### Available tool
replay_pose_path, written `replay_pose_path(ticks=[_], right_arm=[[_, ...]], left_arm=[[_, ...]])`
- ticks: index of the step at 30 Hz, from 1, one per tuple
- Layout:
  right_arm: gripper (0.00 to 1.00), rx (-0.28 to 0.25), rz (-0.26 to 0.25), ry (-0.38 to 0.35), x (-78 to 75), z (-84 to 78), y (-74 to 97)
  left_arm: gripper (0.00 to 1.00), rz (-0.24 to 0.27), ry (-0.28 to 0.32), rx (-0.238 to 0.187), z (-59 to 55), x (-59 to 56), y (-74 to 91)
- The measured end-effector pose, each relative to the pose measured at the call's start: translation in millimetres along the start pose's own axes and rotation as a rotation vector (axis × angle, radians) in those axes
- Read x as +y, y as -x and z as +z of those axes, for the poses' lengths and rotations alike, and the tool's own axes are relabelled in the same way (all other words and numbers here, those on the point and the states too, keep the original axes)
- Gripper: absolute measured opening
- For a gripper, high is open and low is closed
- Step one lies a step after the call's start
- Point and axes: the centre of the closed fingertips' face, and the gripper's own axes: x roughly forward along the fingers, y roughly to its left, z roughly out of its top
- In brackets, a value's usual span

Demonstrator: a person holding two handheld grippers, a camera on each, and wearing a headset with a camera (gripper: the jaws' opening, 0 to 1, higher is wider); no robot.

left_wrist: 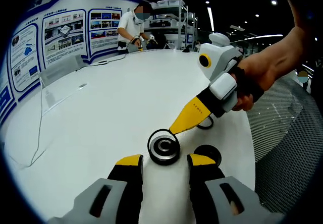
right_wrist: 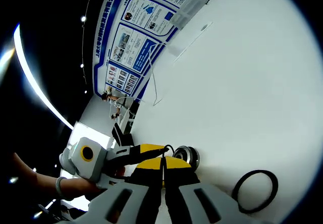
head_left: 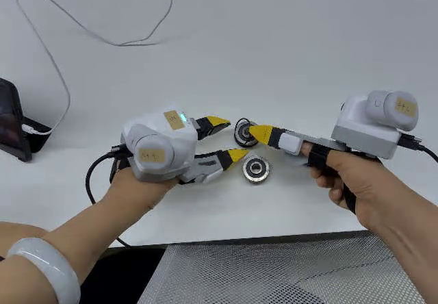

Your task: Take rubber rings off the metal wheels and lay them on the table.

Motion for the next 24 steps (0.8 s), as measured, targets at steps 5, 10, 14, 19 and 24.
replay_pose_path(ticks=[5,10,14,19,24], right_arm=[[0.01,-0.012,0.017,-0.01,6.3,1.9,2.5],[0.01,-0.028,0.034,-0.017,14.6,4.4,7.4],[0.01,-0.045,0.044,-0.016,21.5,8.3,18.4],[0.01,-0.06,0.031,-0.006,19.7,11.6,43.6],[0.01,-0.062,-0.031,-0.011,-1.1,8.6,66.9]], left_arm=[[0.4,0.016,0.011,-0.006,-2.4,3.7,5.3],[0.42,0.021,0.022,-0.007,-5.4,5.0,9.8],[0.42,0.024,0.029,-0.006,-7.7,5.5,13.1],[0.42,0.03,0.036,-0.017,-6.3,5.6,17.3],[0.41,0.037,0.044,-0.013,-9.5,7.1,19.6]])
